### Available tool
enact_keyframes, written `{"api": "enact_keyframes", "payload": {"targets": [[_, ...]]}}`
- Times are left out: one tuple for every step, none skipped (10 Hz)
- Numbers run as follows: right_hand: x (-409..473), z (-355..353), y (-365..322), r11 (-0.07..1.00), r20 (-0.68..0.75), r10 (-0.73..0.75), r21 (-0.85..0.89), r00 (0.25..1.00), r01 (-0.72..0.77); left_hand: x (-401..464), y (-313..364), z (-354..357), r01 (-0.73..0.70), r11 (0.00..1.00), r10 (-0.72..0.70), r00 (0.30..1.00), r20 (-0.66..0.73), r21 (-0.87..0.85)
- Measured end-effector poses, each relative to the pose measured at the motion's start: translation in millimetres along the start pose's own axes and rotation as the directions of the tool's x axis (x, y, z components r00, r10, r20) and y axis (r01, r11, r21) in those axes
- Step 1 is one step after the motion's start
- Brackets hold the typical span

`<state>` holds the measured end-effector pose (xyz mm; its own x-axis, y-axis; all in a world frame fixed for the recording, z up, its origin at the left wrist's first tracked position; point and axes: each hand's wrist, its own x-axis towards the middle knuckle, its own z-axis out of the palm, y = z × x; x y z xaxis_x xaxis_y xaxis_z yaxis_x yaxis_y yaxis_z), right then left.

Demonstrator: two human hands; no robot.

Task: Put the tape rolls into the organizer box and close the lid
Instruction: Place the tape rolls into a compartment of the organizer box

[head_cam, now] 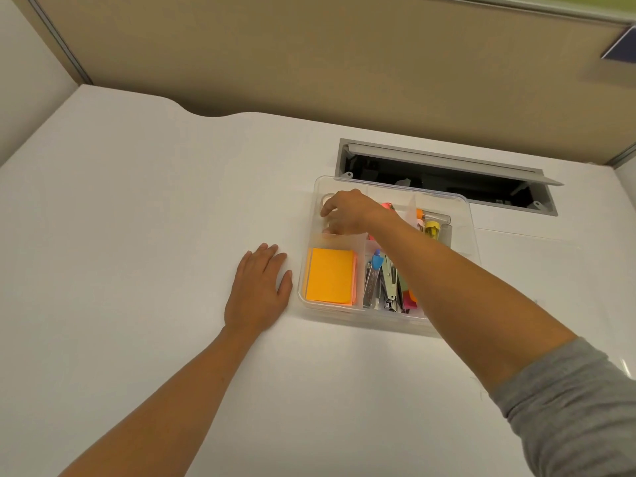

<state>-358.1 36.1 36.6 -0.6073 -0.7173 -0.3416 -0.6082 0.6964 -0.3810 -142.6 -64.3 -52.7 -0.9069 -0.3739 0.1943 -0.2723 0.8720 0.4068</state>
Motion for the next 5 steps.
{"api": "enact_keyframes", "payload": {"targets": [[0.1,-2.6,-0.8,1.000,0.031,0.000,-0.004,1.000,0.000,-0.1,-0.9,0.2,0.001,1.000,-0.001,1.000,0.001,0.001],[-0.1,-2.4,-1.5,1.000,0.028,-0.003,-0.025,1.000,0.004,0.0,-0.7,-0.1,-0.001,1.000,0.001,1.000,0.004,0.007],[-0.7,-0.3,-1.9,1.000,-0.005,0.019,-0.023,1.000,-0.019,-0.2,0.2,-0.9,0.002,1.000,-0.002,1.000,0.005,0.007],[-1.1,2.9,-2.5,0.999,-0.037,0.035,-0.030,0.999,-0.036,-0.1,1.2,-1.8,0.009,1.000,-0.009,1.000,0.008,0.004],[-1.4,5.0,-3.0,0.999,-0.062,0.048,-0.021,0.997,-0.049,-0.3,1.2,-2.0,0.007,1.000,-0.007,1.000,0.008,0.002]]}}
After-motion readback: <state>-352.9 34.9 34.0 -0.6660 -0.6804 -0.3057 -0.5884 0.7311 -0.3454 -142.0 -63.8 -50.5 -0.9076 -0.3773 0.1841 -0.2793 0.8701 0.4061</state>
